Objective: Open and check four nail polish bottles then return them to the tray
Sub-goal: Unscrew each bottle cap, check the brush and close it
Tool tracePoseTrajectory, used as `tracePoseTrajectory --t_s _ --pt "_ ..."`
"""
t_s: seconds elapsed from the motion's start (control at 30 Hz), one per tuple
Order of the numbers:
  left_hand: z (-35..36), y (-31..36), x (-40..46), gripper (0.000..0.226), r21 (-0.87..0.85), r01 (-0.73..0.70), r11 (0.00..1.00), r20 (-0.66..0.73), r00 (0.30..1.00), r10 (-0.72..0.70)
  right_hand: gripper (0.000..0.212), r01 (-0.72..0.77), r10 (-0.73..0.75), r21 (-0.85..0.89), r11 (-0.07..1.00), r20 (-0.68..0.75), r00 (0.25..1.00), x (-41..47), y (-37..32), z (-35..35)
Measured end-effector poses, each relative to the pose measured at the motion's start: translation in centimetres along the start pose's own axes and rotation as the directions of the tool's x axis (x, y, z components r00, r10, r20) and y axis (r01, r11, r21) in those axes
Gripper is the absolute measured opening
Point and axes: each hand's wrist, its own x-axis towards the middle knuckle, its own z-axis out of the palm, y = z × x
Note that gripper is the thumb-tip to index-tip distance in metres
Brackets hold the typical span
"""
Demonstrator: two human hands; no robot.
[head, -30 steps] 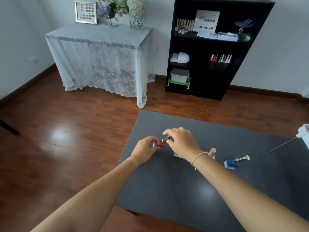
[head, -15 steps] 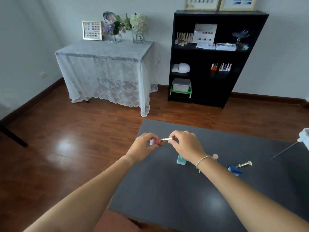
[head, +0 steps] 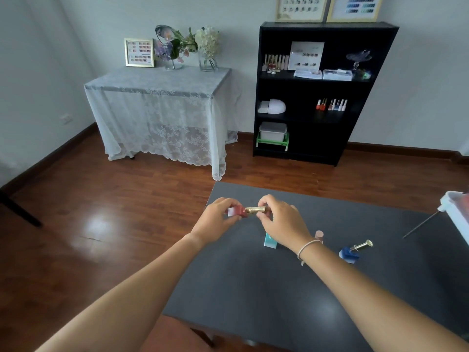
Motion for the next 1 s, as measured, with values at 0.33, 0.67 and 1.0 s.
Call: tracePoseTrajectory --t_s 0.33,0.67,1.0 --pt "-0.31 0.71 -0.15 0.017 0.041 -0.024 0.999 0.004 1.0 0.024 0.034 -0.025 0.025 -0.05 0.998 -0.005 1.0 0.26 0.15 -0.28" --pt "-0.65 0.48 -0.19 0.017 0.048 -0.021 0.999 0.002 1.0 0.021 0.041 -0.032 0.033 -0.117 0.993 0.009 0.999 0.62 -0.07 -0.23" --pt "-0.8 0.16 -0.5 0.017 0.036 -0.017 0.999 0.009 1.0 0.017 0.038 -0.018 0.019 -0.123 0.992 0.004 1.0 0.76 -0.42 0.32"
